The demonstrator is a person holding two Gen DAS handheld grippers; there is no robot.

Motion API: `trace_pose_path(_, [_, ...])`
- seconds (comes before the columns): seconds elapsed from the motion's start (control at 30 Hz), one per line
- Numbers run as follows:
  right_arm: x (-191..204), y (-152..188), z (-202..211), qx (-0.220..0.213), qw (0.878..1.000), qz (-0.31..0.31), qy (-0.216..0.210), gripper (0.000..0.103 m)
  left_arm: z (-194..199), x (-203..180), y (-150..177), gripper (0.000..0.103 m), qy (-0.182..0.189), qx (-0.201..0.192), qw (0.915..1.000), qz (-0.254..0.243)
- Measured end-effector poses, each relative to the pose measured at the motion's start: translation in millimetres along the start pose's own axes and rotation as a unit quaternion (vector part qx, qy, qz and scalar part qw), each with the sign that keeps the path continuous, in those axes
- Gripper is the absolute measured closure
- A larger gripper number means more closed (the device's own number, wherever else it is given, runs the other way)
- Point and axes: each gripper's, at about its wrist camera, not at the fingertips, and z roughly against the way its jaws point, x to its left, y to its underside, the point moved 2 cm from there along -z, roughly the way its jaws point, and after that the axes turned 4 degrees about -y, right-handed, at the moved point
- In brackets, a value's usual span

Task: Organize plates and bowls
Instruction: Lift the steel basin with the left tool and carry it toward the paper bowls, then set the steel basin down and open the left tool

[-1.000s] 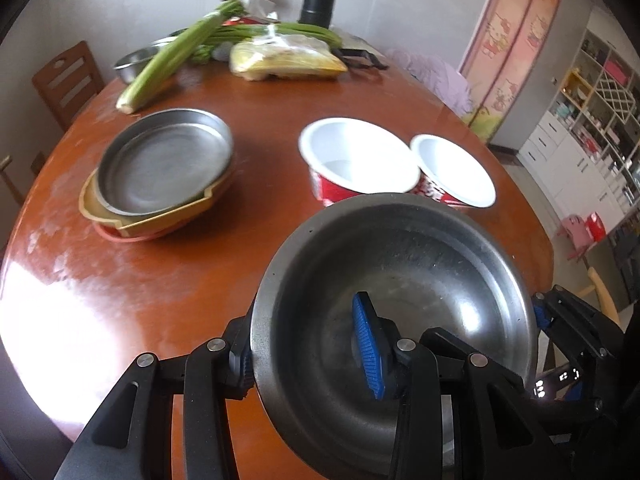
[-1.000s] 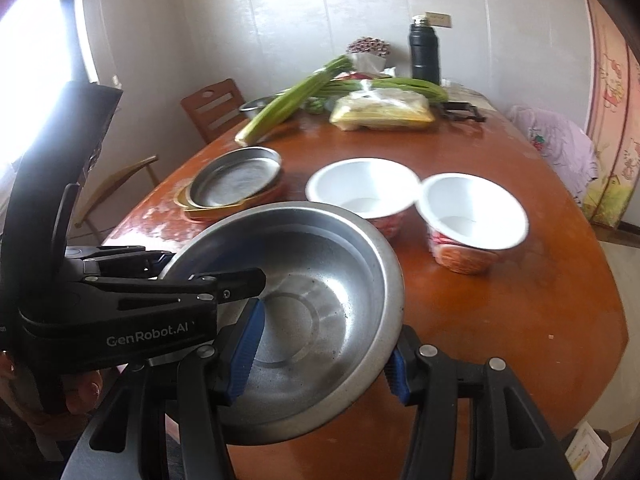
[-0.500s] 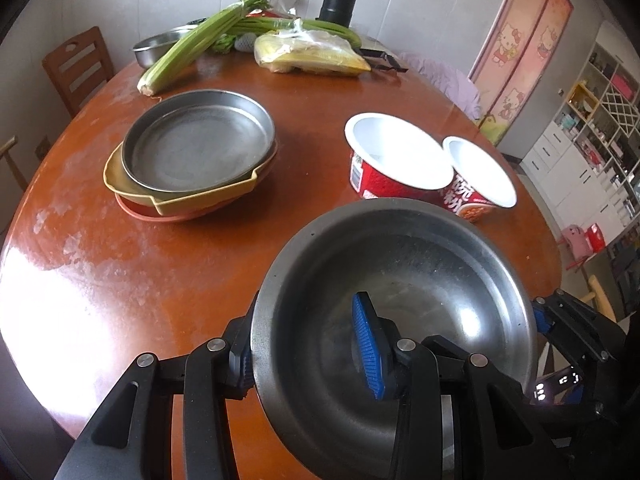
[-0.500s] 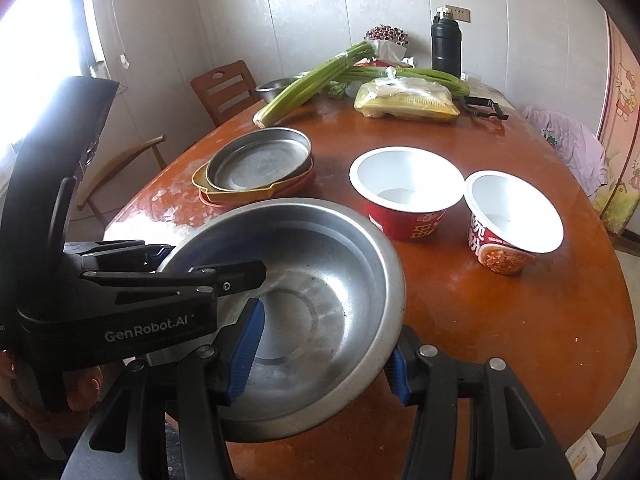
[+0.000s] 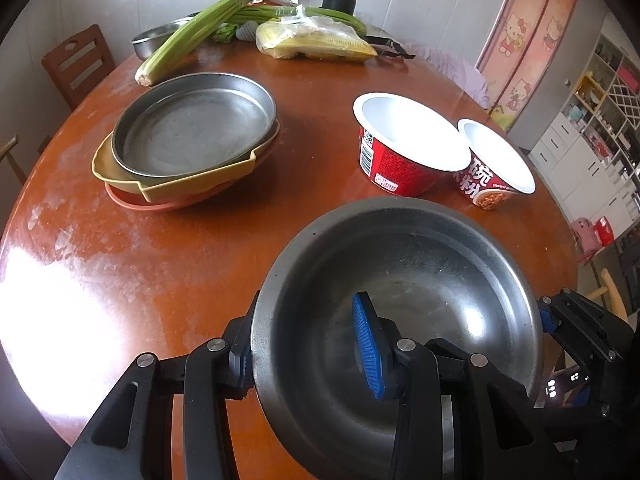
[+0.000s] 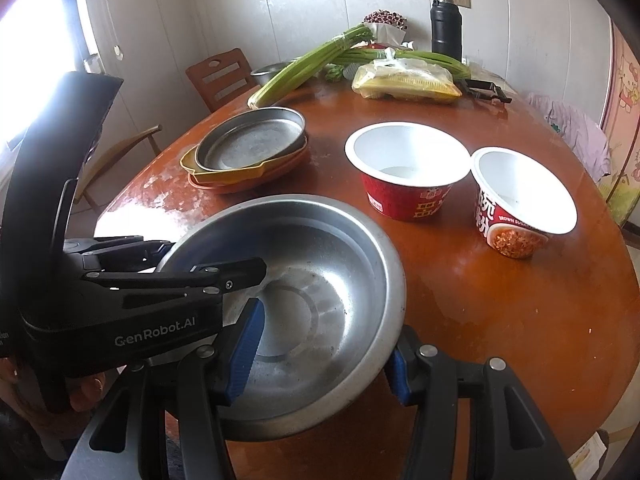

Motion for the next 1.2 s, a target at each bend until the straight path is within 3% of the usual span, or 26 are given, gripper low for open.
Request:
trace_pose_path(0.8, [-8.7,6.2,-9.2,0.01,1.0,-0.015,-0.012,0.048,-10.3,-0.3,1.4,0.06,0.003,0.008,1.0,0.003])
trace_pose_path(1.2, [-14.8,3.2,6.1,-0.016,0.999,-0.025,-0.011,0.044,7.5,16.4,-9.3,0.059,0.007,-0.02,0.9994,0.026])
